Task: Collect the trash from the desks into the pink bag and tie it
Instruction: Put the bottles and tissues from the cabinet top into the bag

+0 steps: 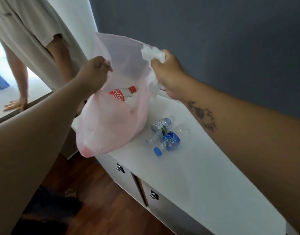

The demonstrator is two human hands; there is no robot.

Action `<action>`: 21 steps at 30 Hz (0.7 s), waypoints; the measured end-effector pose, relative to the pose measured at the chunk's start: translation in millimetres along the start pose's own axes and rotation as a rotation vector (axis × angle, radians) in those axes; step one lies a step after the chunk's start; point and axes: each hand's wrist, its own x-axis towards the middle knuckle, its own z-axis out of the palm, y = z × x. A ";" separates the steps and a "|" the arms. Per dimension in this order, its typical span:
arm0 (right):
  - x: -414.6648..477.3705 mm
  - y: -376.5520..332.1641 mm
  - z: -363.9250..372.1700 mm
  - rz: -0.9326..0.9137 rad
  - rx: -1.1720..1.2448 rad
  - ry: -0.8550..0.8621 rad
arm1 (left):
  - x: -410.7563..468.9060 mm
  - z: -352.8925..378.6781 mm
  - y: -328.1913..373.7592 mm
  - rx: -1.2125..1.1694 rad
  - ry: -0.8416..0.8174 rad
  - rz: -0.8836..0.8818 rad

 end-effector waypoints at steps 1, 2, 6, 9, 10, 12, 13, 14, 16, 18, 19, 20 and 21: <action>3.2 -10.8 14.0 -0.010 0.067 0.027 | -1.5 -4.7 -0.8 -0.011 0.012 -0.007; 7.0 -18.3 26.9 -0.016 0.116 0.051 | -3.3 -8.6 -1.8 -0.028 0.026 -0.016; 13.4 -17.7 69.4 0.023 0.108 -0.003 | -11.5 -22.3 -10.0 -0.056 0.082 -0.043; 17.2 0.0 92.1 0.048 -0.014 -0.047 | -17.1 -30.3 -20.3 -0.081 0.125 -0.047; 19.6 4.8 97.7 0.067 -0.044 -0.064 | -18.3 -31.9 -23.5 -0.091 0.128 -0.049; 25.7 12.2 103.3 0.142 -0.155 -0.190 | -20.5 -33.5 -28.7 -0.108 0.126 -0.054; 29.0 14.8 104.2 0.179 -0.280 -0.297 | -21.1 -34.7 -30.6 -0.113 0.126 -0.052; 31.2 16.5 103.1 0.203 -0.417 -0.396 | -20.9 -35.8 -32.0 -0.119 0.125 -0.048; 36.0 16.9 98.0 0.167 -0.608 -0.472 | -19.1 -38.1 -34.5 -0.125 0.124 -0.039; 39.6 14.6 89.9 0.079 -0.636 -0.436 | -17.0 -38.5 -37.2 -0.093 0.117 -0.031; 41.2 13.2 84.5 0.026 -0.621 -0.406 | -15.7 -37.4 -38.7 -0.065 0.111 -0.027; 43.0 12.3 79.2 -0.040 -0.602 -0.366 | -14.3 -35.8 -40.0 -0.040 0.107 -0.022; 43.9 11.4 71.4 -0.118 -0.595 -0.309 | -12.7 -33.0 -40.2 -0.022 0.102 -0.019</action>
